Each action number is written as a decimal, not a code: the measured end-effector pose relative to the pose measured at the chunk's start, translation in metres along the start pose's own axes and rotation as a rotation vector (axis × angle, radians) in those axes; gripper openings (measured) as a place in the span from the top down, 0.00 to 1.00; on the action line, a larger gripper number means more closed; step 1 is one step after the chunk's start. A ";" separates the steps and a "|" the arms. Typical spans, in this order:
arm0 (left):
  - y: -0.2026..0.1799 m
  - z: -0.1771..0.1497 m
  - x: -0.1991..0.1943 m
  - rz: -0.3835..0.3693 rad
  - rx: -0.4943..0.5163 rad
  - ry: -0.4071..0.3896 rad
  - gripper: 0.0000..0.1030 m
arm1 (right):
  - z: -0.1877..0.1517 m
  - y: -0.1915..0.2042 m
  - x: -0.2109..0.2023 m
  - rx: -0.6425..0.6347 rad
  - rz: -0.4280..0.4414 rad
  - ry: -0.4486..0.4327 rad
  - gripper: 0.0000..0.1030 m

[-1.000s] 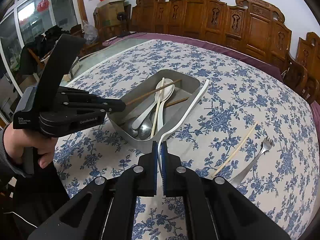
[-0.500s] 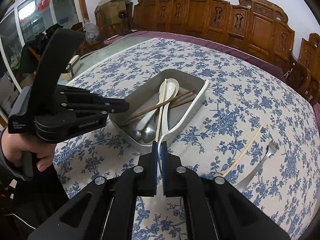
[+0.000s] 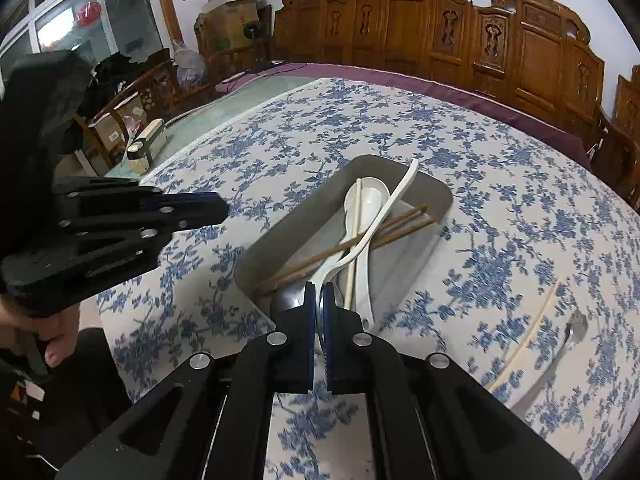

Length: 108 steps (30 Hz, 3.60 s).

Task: Organize utensils
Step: 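Lower the chopstick and the white fork into the tray and open both grippers, then move the right gripper to the metal fork while the left moves to the wooden chopstick, then grasp the metal fork with the right gripper while the left grasps the wooden chopstick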

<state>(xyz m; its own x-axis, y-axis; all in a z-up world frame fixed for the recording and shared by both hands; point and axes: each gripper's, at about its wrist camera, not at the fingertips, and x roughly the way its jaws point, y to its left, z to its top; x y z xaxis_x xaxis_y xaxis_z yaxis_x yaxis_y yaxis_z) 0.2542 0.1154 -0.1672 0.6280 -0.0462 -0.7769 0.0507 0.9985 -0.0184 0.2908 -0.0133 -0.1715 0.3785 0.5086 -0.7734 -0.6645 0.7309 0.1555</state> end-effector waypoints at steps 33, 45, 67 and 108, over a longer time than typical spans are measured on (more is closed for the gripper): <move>0.015 -0.006 -0.007 0.007 -0.010 -0.008 0.96 | 0.012 0.000 0.038 0.051 0.032 0.007 0.78; -0.002 -0.007 -0.011 -0.012 0.002 -0.016 0.96 | -0.008 -0.017 -0.009 0.059 0.021 -0.059 0.78; -0.089 0.006 -0.001 -0.108 0.089 -0.042 0.63 | -0.108 -0.157 -0.068 0.261 -0.240 -0.025 0.69; -0.157 -0.007 0.033 -0.159 0.157 0.025 0.51 | -0.087 -0.210 -0.001 0.351 -0.412 0.212 0.89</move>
<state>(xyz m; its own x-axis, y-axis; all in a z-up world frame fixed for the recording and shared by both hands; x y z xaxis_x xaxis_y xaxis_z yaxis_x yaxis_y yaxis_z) 0.2616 -0.0424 -0.1943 0.5831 -0.2000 -0.7874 0.2691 0.9621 -0.0451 0.3741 -0.2068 -0.2570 0.3993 0.0739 -0.9138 -0.2227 0.9747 -0.0185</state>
